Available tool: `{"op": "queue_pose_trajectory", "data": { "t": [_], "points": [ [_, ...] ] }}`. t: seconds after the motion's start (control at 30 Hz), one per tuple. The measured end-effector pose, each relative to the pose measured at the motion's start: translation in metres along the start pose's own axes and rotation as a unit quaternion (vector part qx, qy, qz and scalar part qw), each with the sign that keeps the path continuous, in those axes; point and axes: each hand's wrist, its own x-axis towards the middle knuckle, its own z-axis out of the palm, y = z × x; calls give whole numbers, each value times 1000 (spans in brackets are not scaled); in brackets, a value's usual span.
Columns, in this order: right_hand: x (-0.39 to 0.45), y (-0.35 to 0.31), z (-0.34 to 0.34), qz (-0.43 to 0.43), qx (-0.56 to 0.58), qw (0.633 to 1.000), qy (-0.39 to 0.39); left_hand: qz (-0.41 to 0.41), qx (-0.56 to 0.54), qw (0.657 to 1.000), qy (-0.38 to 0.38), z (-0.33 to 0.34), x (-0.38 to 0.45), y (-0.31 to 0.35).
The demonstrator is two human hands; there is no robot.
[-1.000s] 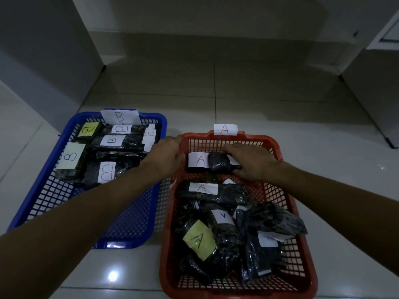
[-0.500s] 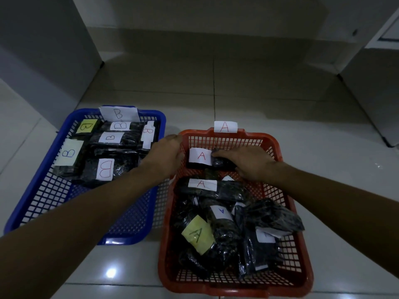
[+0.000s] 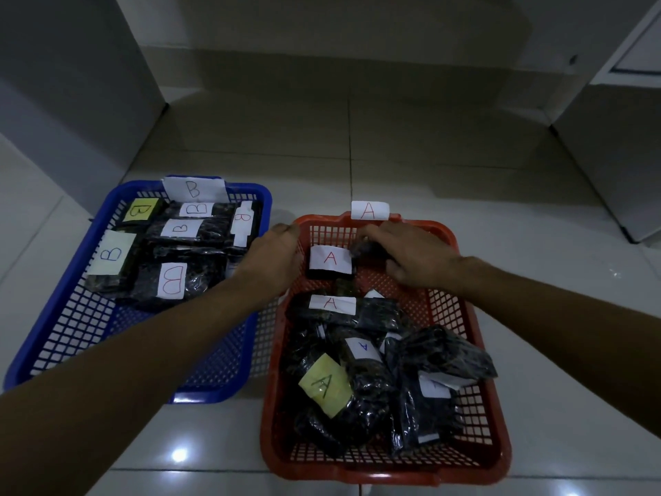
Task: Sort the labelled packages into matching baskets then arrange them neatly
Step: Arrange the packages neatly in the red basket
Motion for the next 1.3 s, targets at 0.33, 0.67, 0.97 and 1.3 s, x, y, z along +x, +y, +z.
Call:
{"op": "queue_pose_trajectory", "data": {
  "t": [0.33,0.67,0.97,1.3],
  "points": [
    [-9,-11,8,-47,-49,997,-21,2,13,1000,-3,-3,-1,8],
    [-11,2,6,-53,8,998,-28,228,383,886,-130,-6,13,32],
    [-7,0,0,-70,-15,995,-65,191,434,862,-178,-7,12,25],
    [-11,-17,7,-54,-120,991,17,213,455,845,-185,-5,16,25]
  ]
}}
